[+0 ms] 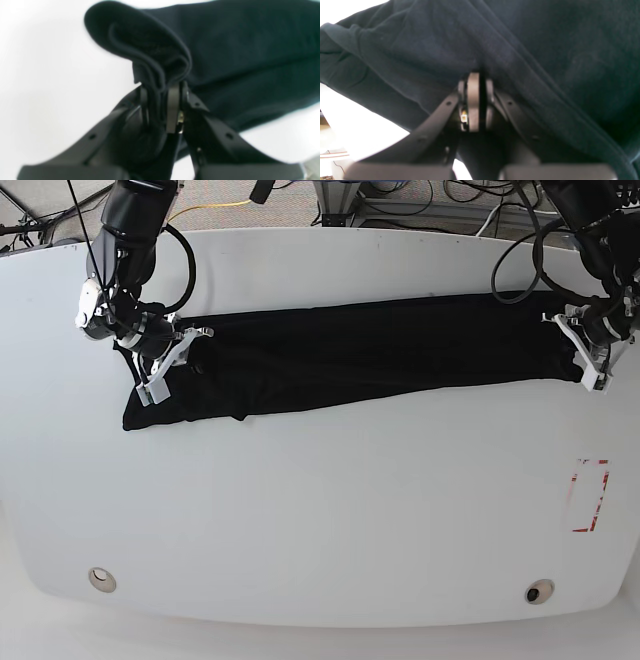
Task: Fold the T-shirt properly
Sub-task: 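Carry the left gripper's strip end toward the right gripper, folding it over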
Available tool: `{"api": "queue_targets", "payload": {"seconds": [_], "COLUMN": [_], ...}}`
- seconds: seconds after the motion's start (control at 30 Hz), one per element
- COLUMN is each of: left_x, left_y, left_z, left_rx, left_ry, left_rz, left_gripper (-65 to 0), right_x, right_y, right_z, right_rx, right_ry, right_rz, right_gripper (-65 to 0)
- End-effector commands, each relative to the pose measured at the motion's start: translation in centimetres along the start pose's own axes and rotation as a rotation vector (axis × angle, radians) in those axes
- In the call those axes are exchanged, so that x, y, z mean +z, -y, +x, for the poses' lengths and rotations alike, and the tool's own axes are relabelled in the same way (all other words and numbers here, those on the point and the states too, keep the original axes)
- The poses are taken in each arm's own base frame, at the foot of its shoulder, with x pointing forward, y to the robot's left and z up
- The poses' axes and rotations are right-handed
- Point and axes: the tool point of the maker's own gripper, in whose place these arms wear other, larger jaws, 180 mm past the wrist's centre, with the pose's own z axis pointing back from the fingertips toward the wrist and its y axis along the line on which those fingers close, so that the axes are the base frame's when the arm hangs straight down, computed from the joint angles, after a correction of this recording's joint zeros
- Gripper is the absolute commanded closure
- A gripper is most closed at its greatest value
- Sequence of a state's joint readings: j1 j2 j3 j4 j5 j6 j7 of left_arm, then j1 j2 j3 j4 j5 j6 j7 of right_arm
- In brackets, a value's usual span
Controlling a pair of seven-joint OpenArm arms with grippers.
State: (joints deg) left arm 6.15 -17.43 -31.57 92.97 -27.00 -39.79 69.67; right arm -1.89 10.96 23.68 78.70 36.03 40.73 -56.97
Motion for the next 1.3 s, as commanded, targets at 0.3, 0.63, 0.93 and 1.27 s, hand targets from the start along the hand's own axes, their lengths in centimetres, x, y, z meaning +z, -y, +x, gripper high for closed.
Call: {"api": "queue_targets", "payload": {"seconds": [0.3, 0.63, 0.93, 1.27], "left_x": [1.1, 0.9, 0.4, 0.0], "left_y": [14.5, 21.4, 23.5, 23.5], "left_z": [7.1, 11.1, 11.6, 12.0], "left_rx": [-0.405, -0.445, -0.407, -0.400], "left_ry": [0.186, 0.302, 0.318, 0.316], "left_rz": [-0.220, -0.365, -0.422, -0.427], "left_gripper": [-4.2, -4.2, -4.2, -4.3], "right_x": [0.2, 0.3, -0.2, -0.2], "right_y": [1.0, 1.0, 0.4, 0.3], "right_z": [-1.9, -2.1, -2.1, -2.1], "right_rx": [0.013, 0.008, 0.000, 0.000], "right_ry": [-0.102, -0.103, -0.096, -0.096], "right_rz": [-0.050, -0.051, -0.037, -0.036], "right_gripper": [-3.3, -3.3, -3.3, -3.3]}}
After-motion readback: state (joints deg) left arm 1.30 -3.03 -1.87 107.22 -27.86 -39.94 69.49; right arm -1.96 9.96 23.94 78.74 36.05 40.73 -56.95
